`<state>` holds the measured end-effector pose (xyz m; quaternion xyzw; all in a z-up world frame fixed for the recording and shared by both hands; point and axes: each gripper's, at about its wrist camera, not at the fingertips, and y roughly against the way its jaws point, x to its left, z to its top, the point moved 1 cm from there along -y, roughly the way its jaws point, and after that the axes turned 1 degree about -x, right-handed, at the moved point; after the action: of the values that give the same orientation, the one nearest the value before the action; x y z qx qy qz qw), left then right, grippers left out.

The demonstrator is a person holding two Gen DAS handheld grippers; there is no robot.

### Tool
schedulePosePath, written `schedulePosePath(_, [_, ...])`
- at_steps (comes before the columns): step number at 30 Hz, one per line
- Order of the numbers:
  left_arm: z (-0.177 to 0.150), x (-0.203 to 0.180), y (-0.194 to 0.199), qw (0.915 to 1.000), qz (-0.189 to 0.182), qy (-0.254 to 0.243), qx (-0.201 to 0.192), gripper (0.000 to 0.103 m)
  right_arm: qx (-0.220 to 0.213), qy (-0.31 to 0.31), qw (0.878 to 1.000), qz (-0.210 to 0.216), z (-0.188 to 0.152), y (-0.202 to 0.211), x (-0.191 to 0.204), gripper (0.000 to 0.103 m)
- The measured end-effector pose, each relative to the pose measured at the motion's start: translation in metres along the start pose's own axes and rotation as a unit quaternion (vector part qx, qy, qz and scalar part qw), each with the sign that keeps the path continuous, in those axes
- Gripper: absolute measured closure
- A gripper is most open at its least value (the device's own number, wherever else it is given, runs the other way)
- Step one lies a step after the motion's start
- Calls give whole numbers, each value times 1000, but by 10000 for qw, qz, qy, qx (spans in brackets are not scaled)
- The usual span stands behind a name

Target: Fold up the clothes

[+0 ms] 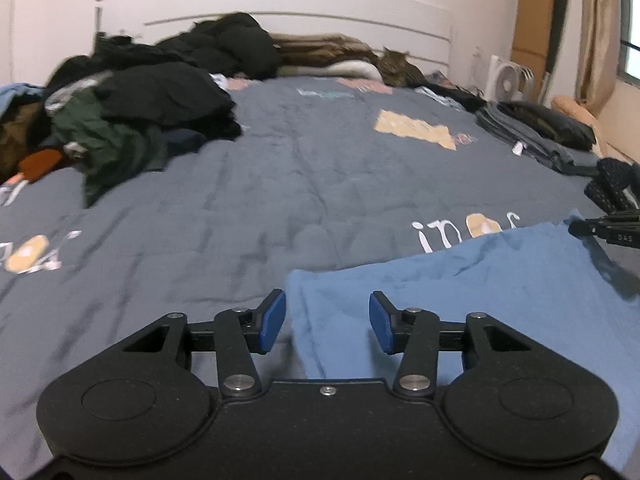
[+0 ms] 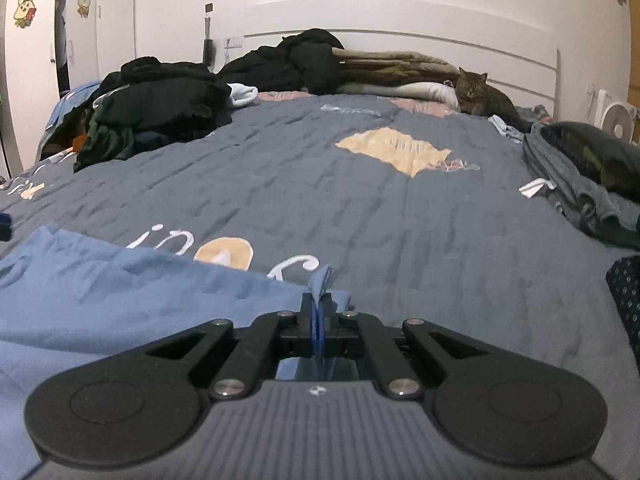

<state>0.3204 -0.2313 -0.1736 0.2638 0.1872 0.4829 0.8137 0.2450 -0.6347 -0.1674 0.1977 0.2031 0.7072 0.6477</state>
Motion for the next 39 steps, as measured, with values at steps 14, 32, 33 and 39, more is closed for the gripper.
schedulePosePath(14, [11,10,12,9981,135,21,-596,102,-243,-193,9995,33,9,10,-3,102])
schedulePosePath(32, [7,30,6,9975,295,578,-279,54,143,-197,9984,-507,19,-27,-12,90])
schedulePosePath(33, [5,31,22,9965,225,716,-357,54,84,-360,9978,-557,21,-15,-14,88])
schedulePosePath(39, [-25,13,98,9882,-48,1488,-349,54,-471,-1497,9857,-607,11,76,-4,67])
